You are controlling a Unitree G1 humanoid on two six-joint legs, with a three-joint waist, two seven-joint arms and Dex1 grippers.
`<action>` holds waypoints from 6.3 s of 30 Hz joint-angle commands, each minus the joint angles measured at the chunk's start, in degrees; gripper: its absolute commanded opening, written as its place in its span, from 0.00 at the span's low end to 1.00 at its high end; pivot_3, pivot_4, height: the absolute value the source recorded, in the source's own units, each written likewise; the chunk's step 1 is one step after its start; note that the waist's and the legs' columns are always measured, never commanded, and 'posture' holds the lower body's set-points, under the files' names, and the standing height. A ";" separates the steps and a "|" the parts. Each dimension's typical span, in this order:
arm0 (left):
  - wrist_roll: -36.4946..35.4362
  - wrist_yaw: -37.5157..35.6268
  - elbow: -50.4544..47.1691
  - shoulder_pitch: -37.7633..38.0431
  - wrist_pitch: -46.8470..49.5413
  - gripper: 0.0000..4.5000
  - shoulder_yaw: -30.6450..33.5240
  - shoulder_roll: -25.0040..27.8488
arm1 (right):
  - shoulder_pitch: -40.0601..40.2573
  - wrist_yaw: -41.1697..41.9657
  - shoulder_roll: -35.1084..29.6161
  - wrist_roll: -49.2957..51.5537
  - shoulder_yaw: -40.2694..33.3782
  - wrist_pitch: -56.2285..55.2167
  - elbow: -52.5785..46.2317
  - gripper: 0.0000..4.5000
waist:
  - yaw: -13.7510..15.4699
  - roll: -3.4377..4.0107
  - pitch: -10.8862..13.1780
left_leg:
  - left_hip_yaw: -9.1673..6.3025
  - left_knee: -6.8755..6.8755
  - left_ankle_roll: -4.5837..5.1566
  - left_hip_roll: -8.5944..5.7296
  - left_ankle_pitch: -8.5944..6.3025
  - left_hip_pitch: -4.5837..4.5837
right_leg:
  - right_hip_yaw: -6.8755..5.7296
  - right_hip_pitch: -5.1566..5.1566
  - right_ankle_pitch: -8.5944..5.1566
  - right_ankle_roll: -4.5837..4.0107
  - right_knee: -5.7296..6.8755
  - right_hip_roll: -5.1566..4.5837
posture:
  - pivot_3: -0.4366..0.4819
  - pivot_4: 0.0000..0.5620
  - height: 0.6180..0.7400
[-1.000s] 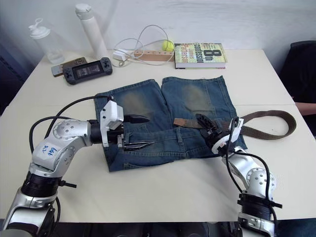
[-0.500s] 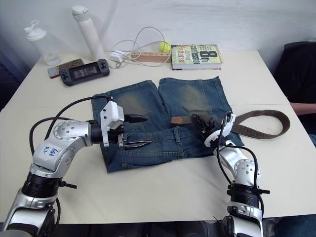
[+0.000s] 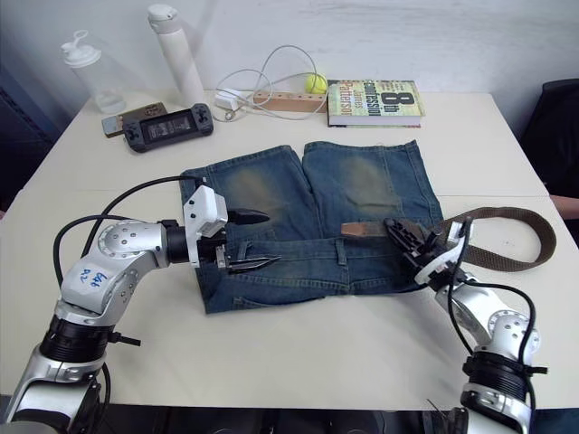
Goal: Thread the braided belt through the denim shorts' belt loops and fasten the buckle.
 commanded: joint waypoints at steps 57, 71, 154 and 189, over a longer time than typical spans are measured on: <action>2.38 1.51 -0.93 1.84 -2.42 1.00 -1.87 -1.38 | 1.98 -6.09 -9.42 -0.30 -1.80 2.16 -8.44 0.02 | 1.17 0.08 0.05 | -0.01 -0.12 0.00 0.01 0.01 -0.02 | -0.04 0.06 0.01 0.02 -0.24 0.01 | 0.48 0.27 0.96; -0.74 -0.09 -4.01 0.34 2.35 1.00 -0.48 -0.24 | 6.46 -1.44 -9.54 0.83 1.81 4.63 -10.83 0.02 | 1.10 0.09 0.05 | -0.01 -0.13 0.01 0.04 0.02 0.00 | -0.05 0.08 0.01 0.02 -0.22 0.04 | 0.48 0.27 0.96; 6.87 -7.88 2.61 -0.88 -9.85 1.00 -6.47 2.42 | 16.36 18.61 -33.80 -23.58 18.89 -8.26 -46.57 0.99 | 0.00 0.03 0.06 | 0.17 -0.57 -0.22 0.00 0.44 -0.22 | 0.16 -0.60 -0.03 -0.07 0.09 0.09 | 0.48 0.27 0.96; 3.40 -8.00 -6.32 5.83 -2.33 1.00 -4.00 4.62 | -8.87 48.50 -40.01 -94.29 42.66 -80.41 22.37 0.01 | 1.26 -0.13 0.03 | 0.03 0.25 0.13 -0.22 0.21 0.07 | 0.01 0.20 0.07 0.12 -0.26 -0.10 | 0.48 0.27 0.96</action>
